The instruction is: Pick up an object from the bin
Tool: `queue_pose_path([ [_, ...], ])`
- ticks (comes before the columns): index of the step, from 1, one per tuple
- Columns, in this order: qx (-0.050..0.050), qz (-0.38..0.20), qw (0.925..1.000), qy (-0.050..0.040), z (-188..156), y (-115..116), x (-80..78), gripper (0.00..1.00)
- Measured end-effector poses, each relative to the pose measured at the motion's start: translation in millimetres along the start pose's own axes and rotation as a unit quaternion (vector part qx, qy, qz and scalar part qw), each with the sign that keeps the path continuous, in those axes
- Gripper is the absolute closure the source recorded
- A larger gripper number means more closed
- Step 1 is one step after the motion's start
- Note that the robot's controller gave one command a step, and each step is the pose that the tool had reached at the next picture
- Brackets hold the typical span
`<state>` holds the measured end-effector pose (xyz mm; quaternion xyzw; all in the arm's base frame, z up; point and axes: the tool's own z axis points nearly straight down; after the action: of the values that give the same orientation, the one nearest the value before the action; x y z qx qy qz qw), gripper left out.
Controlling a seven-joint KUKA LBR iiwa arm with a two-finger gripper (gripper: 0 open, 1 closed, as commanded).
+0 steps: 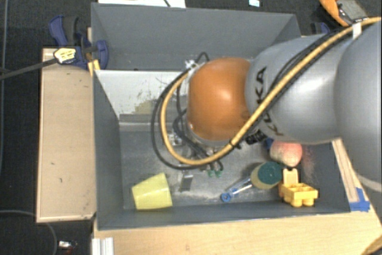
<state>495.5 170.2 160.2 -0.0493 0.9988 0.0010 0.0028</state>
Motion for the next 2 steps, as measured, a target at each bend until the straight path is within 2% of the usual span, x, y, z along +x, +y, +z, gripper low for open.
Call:
queue_pose_path([
  [1, -0.001, -0.104, 0.9946, -0.0047, -1.6, 39.9, -4.0, 0.0],
  [2, 0.0, -0.203, 0.9791, 0.0033, 46.5, 83.3, 4.3, 0.0],
])
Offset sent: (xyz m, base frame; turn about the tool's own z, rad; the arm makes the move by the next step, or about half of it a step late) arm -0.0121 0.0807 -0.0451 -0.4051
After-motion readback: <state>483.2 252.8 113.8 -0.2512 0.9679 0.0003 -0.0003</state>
